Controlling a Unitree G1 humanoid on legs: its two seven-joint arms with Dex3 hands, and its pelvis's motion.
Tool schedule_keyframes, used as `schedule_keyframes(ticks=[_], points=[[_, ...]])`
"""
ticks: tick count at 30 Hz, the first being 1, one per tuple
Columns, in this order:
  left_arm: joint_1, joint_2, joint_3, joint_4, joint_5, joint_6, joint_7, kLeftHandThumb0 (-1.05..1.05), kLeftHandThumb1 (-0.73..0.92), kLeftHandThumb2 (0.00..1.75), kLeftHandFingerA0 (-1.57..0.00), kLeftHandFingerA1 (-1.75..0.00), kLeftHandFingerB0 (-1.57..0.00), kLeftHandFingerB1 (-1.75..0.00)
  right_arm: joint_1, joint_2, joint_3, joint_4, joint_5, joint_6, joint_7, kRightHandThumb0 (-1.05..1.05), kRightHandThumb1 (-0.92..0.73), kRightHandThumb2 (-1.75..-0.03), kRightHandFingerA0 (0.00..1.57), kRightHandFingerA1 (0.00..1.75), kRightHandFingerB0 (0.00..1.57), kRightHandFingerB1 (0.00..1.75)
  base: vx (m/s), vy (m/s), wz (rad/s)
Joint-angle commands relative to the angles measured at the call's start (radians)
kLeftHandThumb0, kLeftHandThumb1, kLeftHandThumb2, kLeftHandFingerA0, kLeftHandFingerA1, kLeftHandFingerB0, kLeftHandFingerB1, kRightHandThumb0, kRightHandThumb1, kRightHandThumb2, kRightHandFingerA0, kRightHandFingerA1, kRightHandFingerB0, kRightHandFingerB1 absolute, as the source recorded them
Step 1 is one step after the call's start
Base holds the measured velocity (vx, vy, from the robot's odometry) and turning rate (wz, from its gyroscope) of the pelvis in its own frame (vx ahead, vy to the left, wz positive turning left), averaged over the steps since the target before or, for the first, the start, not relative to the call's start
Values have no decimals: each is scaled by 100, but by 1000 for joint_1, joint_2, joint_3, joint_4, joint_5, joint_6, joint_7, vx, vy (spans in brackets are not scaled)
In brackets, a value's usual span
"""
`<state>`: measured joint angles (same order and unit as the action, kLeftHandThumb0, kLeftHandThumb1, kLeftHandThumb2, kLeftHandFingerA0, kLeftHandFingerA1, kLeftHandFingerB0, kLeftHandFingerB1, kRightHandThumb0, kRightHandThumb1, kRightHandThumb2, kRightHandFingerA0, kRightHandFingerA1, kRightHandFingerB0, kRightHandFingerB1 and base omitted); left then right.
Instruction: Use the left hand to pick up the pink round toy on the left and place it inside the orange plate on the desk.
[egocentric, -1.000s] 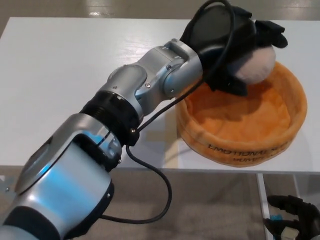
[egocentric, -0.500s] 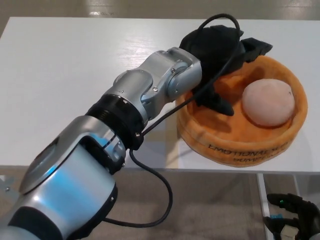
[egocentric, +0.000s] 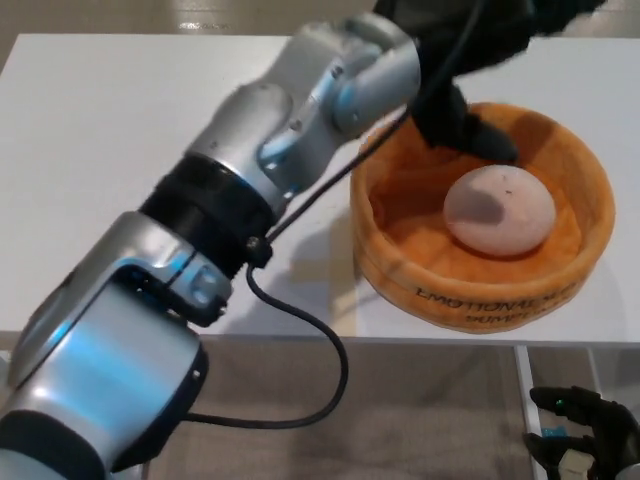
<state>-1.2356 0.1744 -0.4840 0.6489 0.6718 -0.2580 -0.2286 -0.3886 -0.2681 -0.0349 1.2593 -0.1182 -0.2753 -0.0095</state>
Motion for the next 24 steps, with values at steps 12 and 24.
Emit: schedule_keyframes(ticks=[12,24], points=[[501,232,560,-1020,-774,73,-225,0,68,71,-26,-38,-50,-38,-1,-24,3,3,-7,19,17,-29,-60,-58,46,40,42,37,0,0,0],[1107,308,782,-1281,-1446,227,-397,-25,68,60,-31,-40,-68,-44,12,-27,6,12,-10,16,16,-29,-60,-58,46,40,42,37,0,0,0]])
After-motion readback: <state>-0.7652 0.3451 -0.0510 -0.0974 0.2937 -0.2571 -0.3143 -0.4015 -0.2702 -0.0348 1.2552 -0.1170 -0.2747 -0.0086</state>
